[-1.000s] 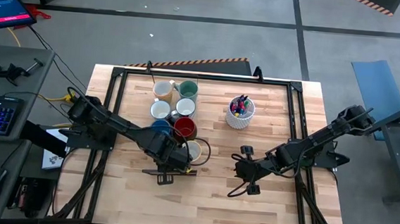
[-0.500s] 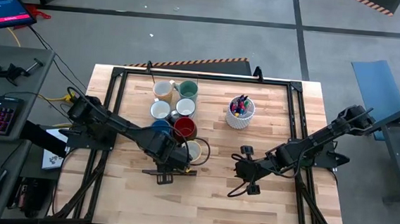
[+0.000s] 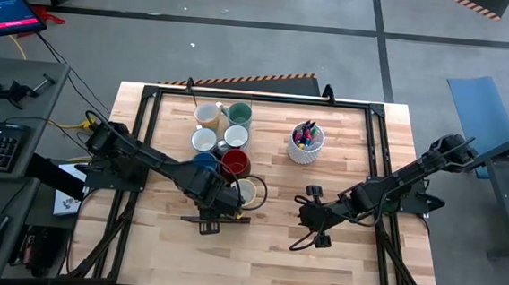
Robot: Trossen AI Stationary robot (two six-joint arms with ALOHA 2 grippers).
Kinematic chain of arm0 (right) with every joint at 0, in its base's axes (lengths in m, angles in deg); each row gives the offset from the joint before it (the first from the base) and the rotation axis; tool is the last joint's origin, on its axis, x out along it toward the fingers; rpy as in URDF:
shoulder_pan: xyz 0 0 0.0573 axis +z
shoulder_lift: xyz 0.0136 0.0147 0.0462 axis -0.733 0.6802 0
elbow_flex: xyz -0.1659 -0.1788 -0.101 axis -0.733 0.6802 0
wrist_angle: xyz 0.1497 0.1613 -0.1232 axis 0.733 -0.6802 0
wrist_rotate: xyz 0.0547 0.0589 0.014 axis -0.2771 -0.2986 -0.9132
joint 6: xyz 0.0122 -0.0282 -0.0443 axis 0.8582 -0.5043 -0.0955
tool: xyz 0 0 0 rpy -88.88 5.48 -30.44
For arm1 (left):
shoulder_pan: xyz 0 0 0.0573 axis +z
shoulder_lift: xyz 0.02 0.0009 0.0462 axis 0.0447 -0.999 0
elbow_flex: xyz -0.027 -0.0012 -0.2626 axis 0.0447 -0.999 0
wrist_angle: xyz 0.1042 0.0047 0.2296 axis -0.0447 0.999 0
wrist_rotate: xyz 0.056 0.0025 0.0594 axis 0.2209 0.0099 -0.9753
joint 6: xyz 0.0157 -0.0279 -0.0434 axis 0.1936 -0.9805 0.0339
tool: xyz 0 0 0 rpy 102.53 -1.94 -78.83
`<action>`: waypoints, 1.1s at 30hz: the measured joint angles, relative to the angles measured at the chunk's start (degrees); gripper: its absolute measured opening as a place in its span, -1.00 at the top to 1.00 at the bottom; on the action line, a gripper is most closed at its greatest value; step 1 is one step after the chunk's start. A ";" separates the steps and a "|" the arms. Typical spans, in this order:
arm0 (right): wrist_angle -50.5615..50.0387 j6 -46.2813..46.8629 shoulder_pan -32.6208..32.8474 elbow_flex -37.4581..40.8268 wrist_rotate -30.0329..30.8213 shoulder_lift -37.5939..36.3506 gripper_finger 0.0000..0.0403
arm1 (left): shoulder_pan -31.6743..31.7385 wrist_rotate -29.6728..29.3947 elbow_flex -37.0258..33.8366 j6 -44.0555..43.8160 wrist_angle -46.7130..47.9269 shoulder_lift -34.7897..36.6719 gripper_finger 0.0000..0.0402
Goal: Place coffee mugs
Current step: Put the orange mug on the shelf
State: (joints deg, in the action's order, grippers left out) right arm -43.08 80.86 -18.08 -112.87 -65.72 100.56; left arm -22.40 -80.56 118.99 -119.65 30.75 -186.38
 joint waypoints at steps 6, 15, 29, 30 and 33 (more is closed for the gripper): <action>0.00 -0.02 -0.02 0.00 0.00 0.00 0.60 | 0.00 0.03 0.00 -0.01 -0.02 0.04 0.45; 0.00 -0.23 -0.02 0.00 0.02 0.00 0.60 | 0.16 -0.11 2.87 -0.03 2.27 0.28 0.44; 0.00 -0.44 -0.02 0.00 0.03 0.00 0.60 | 0.28 -3.25 9.15 1.30 8.13 0.31 0.44; 0.00 -0.46 -0.02 0.00 0.02 0.00 0.60 | 0.28 -3.33 9.37 1.32 8.17 0.31 0.44; 0.00 -0.44 -0.02 0.00 0.02 0.00 0.60 | 0.33 -3.45 9.61 1.33 8.48 0.31 0.44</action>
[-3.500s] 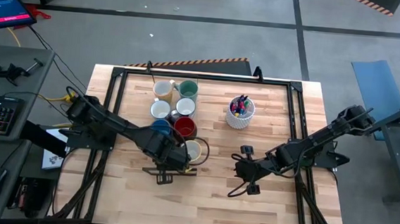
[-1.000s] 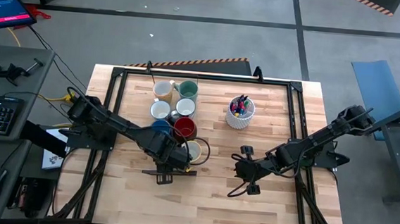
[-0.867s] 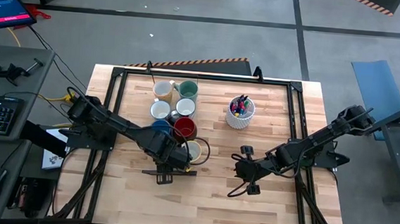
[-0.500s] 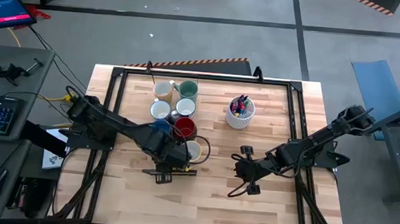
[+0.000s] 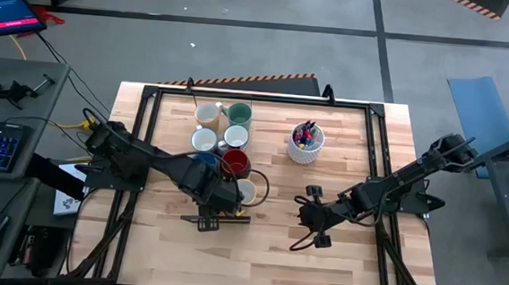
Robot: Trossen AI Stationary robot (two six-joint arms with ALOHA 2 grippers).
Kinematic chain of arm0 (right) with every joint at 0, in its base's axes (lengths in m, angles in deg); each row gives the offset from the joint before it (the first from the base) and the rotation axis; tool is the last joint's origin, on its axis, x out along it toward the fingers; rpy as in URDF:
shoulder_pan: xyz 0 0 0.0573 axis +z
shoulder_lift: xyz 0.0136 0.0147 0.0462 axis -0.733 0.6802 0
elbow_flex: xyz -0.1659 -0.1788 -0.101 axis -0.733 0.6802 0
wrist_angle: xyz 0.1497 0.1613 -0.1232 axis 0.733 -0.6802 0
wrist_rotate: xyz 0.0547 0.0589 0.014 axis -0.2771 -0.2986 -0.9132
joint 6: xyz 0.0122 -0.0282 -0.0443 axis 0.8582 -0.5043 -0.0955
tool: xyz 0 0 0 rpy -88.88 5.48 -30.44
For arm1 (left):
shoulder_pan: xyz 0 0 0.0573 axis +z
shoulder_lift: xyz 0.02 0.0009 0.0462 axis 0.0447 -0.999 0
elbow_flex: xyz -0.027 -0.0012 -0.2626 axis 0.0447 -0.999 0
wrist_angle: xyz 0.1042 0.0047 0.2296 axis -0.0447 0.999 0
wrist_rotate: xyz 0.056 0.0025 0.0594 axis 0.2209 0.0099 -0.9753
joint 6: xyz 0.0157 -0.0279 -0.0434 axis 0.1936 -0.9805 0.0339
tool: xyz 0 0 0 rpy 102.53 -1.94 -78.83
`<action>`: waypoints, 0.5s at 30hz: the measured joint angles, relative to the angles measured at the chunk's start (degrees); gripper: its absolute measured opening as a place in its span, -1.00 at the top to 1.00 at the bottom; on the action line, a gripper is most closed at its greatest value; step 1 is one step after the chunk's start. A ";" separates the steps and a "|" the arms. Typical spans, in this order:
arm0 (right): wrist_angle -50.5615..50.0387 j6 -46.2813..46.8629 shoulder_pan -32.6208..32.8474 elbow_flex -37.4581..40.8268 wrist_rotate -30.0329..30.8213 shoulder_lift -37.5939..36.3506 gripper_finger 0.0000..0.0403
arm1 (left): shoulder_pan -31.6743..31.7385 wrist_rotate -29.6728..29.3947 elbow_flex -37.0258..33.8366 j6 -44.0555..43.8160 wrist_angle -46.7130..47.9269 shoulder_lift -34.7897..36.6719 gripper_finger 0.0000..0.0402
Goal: Place coffee mugs
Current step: Put the orange mug on the shelf
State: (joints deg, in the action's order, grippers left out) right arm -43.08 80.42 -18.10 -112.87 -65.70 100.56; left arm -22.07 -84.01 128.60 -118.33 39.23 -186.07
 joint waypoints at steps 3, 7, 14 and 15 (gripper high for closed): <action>0.00 -0.02 0.00 0.00 0.00 0.00 0.60 | -0.02 0.00 0.57 0.03 0.26 0.00 0.44; 0.00 -0.02 0.00 0.00 0.02 0.00 0.60 | 0.00 -0.15 0.72 -0.15 1.82 0.00 0.44; 0.00 -0.02 0.00 0.00 0.00 0.00 0.60 | -0.02 -0.51 0.72 -2.15 11.58 0.32 0.44; -0.01 0.00 0.00 0.00 0.00 0.00 0.60 | -0.02 -0.97 0.71 -2.50 12.05 0.68 0.44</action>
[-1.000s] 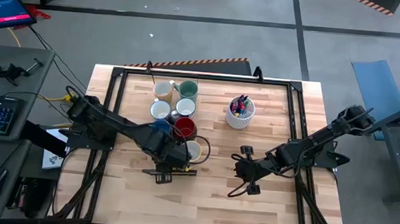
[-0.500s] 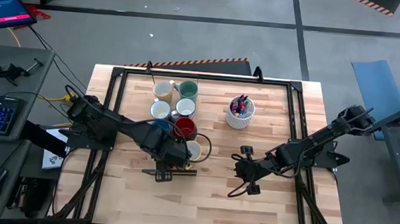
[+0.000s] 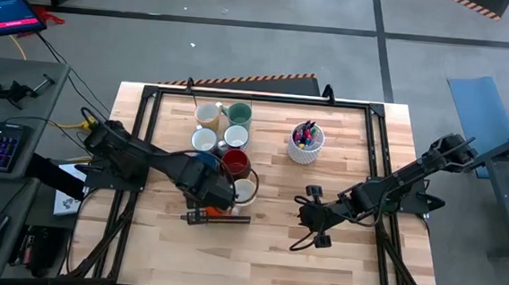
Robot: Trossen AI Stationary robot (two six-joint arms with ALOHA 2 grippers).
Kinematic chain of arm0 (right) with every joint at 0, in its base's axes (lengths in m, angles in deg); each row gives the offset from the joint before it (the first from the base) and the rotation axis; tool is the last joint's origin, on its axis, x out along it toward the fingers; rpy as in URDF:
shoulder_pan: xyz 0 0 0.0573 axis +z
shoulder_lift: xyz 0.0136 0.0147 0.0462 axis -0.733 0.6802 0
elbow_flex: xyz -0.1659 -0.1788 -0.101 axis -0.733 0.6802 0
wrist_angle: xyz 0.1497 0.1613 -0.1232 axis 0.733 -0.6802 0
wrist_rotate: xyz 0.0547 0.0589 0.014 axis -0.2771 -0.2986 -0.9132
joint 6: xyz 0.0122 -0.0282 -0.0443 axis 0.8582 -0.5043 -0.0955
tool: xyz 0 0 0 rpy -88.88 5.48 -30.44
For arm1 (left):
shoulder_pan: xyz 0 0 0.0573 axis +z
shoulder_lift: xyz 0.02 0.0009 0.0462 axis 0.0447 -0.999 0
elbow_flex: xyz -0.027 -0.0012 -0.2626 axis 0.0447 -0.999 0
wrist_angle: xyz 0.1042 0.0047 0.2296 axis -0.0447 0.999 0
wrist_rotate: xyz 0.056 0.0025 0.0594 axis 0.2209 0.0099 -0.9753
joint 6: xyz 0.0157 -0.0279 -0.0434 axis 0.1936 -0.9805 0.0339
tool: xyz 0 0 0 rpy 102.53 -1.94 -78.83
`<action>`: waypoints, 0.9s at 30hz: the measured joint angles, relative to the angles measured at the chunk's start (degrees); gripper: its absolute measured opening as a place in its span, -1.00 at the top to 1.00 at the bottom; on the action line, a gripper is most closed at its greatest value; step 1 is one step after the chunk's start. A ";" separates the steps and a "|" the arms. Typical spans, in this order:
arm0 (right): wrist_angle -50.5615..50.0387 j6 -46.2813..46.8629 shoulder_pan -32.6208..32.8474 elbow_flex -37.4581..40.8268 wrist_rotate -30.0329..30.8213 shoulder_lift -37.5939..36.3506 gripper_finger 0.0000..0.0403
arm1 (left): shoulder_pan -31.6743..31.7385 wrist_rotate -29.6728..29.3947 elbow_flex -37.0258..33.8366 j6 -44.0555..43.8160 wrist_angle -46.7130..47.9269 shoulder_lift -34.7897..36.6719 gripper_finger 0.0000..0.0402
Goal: Place coffee mugs
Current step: Put the orange mug on the shelf
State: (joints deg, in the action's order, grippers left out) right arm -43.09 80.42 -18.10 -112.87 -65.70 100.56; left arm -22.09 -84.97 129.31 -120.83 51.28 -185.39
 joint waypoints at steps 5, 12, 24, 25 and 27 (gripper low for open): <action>-0.07 0.07 0.00 -0.02 0.01 0.00 0.60 | -0.06 -3.34 0.09 -0.52 -2.19 3.93 0.44; -0.05 0.02 0.00 -0.02 0.04 0.00 0.60 | -0.52 -4.50 -1.12 4.55 -10.87 4.95 0.44; 0.00 0.06 0.00 -0.02 0.04 0.00 0.60 | 0.02 -5.07 -8.06 8.00 -17.43 3.61 0.50; -0.04 0.02 0.00 -0.02 0.04 0.00 0.60 | 0.02 -5.05 -8.39 8.17 -17.32 3.49 0.53; -0.04 0.00 0.00 -0.02 0.04 0.00 0.60 | 0.00 -5.02 -8.40 8.57 -17.67 3.64 0.59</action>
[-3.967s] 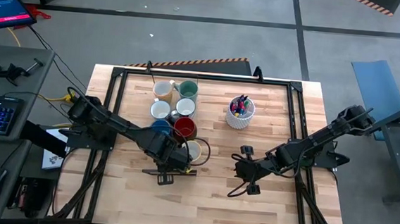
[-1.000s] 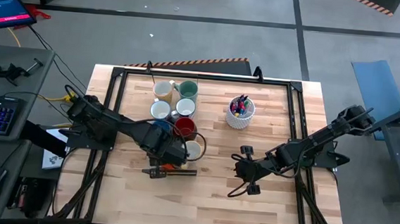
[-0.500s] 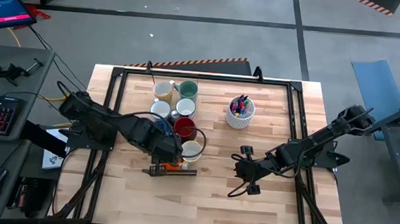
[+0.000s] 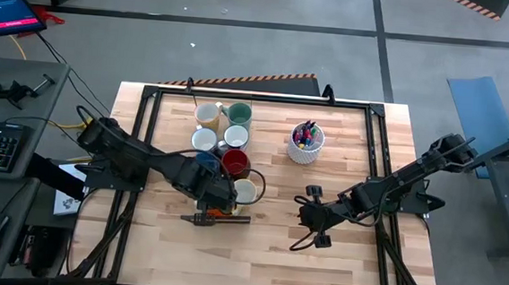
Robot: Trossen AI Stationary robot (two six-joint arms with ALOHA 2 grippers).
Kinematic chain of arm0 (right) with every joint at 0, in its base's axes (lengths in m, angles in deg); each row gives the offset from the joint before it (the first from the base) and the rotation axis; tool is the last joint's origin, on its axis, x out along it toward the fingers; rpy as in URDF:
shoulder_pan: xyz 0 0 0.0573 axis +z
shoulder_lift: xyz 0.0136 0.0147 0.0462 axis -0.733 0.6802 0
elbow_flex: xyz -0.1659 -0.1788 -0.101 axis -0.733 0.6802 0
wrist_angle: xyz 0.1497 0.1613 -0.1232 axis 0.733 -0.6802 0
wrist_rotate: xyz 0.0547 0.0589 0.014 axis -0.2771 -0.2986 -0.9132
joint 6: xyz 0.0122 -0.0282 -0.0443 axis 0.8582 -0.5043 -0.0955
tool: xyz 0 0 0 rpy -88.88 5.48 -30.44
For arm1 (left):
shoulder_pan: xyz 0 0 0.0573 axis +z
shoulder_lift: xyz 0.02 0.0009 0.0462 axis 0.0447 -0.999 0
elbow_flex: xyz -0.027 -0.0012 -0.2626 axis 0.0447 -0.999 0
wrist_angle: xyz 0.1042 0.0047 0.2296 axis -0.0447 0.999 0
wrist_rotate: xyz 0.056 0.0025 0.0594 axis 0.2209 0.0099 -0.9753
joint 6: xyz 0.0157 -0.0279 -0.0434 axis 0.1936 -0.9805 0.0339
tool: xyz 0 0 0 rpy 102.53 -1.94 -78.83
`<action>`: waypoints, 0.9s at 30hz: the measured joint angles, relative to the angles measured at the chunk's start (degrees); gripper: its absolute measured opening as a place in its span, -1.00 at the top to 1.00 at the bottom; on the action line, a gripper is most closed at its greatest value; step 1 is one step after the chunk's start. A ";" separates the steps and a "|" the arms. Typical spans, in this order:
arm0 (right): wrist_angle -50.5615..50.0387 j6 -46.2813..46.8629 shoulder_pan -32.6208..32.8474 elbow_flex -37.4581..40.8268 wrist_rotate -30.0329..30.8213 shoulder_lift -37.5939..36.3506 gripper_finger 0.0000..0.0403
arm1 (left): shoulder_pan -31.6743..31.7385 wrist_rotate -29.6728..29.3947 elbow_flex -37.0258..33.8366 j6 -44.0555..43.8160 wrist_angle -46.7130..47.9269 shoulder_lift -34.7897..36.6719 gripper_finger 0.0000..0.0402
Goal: Place coffee mugs
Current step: Put the orange mug on the shelf
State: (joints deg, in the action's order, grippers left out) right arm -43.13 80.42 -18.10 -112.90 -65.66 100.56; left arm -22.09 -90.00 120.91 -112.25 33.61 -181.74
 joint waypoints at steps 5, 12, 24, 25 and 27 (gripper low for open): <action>-0.11 0.21 0.00 0.00 -0.02 0.00 0.60 | 0.00 1.21 0.05 0.92 -0.96 0.07 0.71; -0.11 0.57 0.00 0.00 -0.02 0.00 0.60 | -0.02 2.71 0.07 1.99 -3.05 -0.50 0.80; -0.41 1.09 0.00 0.00 -0.02 0.00 0.60 | -0.50 6.25 -4.69 -0.54 -3.44 -0.53 0.81; -0.39 1.35 0.00 0.00 -0.04 0.00 0.60 | -0.48 6.47 -5.16 -0.76 -3.43 -0.57 0.81; -0.40 1.51 0.00 0.00 -0.04 0.00 0.60 | -0.50 6.49 -5.83 -1.50 -3.31 -0.57 0.81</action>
State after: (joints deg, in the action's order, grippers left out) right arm -43.52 81.93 -18.10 -112.90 -65.70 100.56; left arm -22.59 -83.50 115.09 -113.75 30.30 -182.31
